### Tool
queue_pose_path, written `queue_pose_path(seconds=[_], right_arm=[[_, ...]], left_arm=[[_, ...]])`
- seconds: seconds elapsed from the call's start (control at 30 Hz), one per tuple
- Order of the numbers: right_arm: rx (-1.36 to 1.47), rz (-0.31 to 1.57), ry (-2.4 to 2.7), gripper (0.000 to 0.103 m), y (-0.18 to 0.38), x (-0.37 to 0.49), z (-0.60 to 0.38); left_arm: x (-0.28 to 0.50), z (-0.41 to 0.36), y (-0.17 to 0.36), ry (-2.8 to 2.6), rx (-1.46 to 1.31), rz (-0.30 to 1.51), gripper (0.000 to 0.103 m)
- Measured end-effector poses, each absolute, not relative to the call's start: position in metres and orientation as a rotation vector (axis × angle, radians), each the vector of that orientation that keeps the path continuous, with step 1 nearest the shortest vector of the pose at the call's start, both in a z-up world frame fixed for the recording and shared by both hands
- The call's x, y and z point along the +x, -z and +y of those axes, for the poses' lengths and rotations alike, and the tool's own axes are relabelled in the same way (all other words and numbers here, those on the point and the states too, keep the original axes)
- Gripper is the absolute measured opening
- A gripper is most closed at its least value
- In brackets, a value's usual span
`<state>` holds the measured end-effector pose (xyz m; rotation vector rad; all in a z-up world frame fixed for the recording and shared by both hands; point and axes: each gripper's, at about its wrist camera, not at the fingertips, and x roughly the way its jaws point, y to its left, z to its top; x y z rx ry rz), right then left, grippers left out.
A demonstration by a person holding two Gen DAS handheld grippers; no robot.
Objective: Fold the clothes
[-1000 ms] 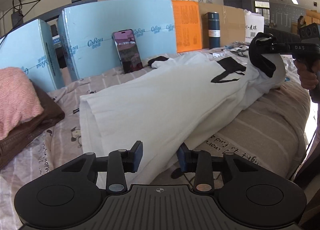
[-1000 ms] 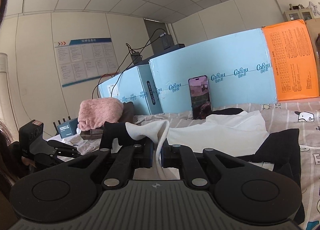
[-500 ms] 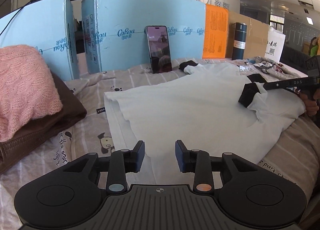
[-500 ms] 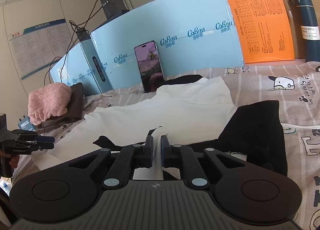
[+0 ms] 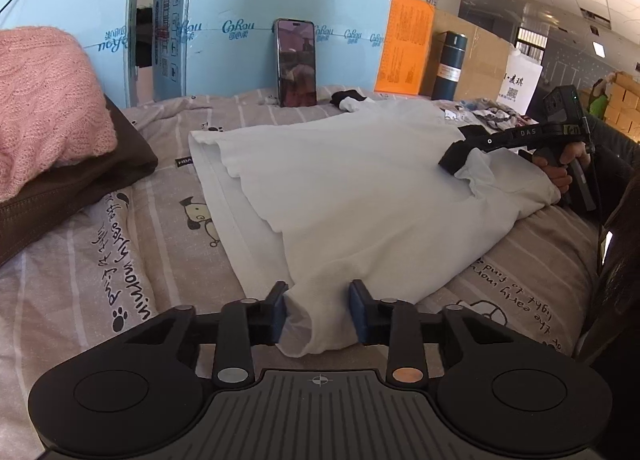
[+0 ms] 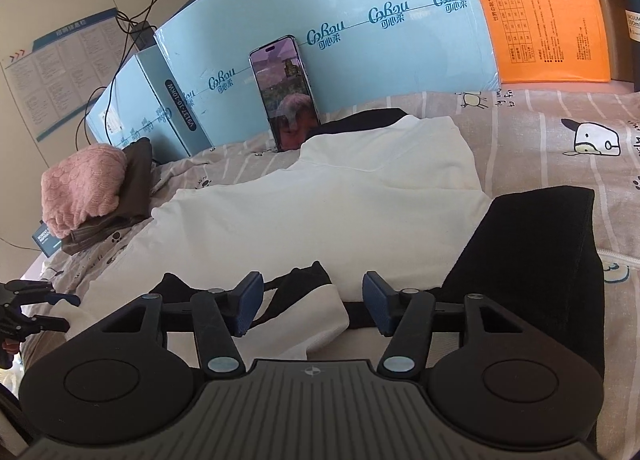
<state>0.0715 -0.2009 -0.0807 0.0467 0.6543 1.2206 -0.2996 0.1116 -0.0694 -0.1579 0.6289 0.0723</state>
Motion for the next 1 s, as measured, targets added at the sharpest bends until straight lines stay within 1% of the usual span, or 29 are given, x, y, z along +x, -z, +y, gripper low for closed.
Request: queue_pose_path(seconds=[0.03,0.1,0.27,0.37,0.43,0.47,0.5,0.57,0.63,0.67,0.7,0.73,0.77,0.8,0.87,0.93,1.0], right_arm=[[0.051,0.637,-1.218,0.014,0.079,0.071,-0.202],[0.059,0.602,-1.213,0.008,0.076,0.069,-0.205],[0.080,0.516,-1.200,0.008,0.067,0.064,-0.212],[0.053,0.525,-1.158,0.008,0.069,0.067,-0.210],[0.022,0.576,-1.117,0.008,0.078,0.073,-0.204],[0.002,0.592,-1.098,0.008,0.082,0.073,-0.202],[-0.020,0.601,-1.081,0.008,0.086,0.073,-0.200],[-0.058,0.596,-1.075,0.008,0.088,0.070,-0.197],[-0.092,0.589,-1.067,0.009,0.088,0.069,-0.195],[-0.092,0.590,-1.059,0.011,0.087,0.069,-0.195],[-0.088,0.589,-1.050,0.020,0.086,0.070,-0.196],[-0.092,0.572,-1.041,0.037,0.081,0.070,-0.198],[-0.101,0.546,-1.031,0.043,0.074,0.070,-0.199],[-0.111,0.516,-1.031,0.045,0.064,0.071,-0.199],[-0.122,0.438,-1.056,0.045,0.037,0.078,-0.198],[-0.121,0.368,-1.073,0.052,0.010,0.088,-0.196],[-0.091,0.327,-1.079,0.054,-0.013,0.106,-0.192]], left_arm=[[-0.300,0.110,0.069,-0.071,-0.152,0.613,0.015],[-0.299,0.106,0.066,-0.079,-0.129,0.580,0.011],[-0.292,0.116,0.057,-0.115,-0.138,0.487,0.011],[-0.273,0.120,0.064,-0.121,-0.088,0.559,0.012],[-0.262,0.120,0.070,-0.117,-0.054,0.608,0.012],[-0.258,0.120,0.071,-0.118,-0.043,0.620,0.014],[-0.257,0.121,0.071,-0.124,-0.034,0.624,0.018],[-0.256,0.123,0.071,-0.132,-0.027,0.627,0.019],[-0.257,0.124,0.071,-0.161,-0.010,0.631,0.030],[-0.258,0.125,0.069,-0.182,0.003,0.626,0.041],[-0.260,0.127,0.064,-0.202,0.013,0.608,0.048],[-0.260,0.130,0.058,-0.225,0.023,0.586,0.049],[-0.258,0.134,0.047,-0.252,0.035,0.556,0.051],[-0.256,0.139,0.036,-0.279,0.046,0.525,0.057],[-0.247,0.149,0.013,-0.308,0.061,0.450,0.062],[-0.232,0.158,-0.010,-0.310,0.066,0.382,0.066],[-0.210,0.169,-0.027,-0.275,0.072,0.337,0.076]])
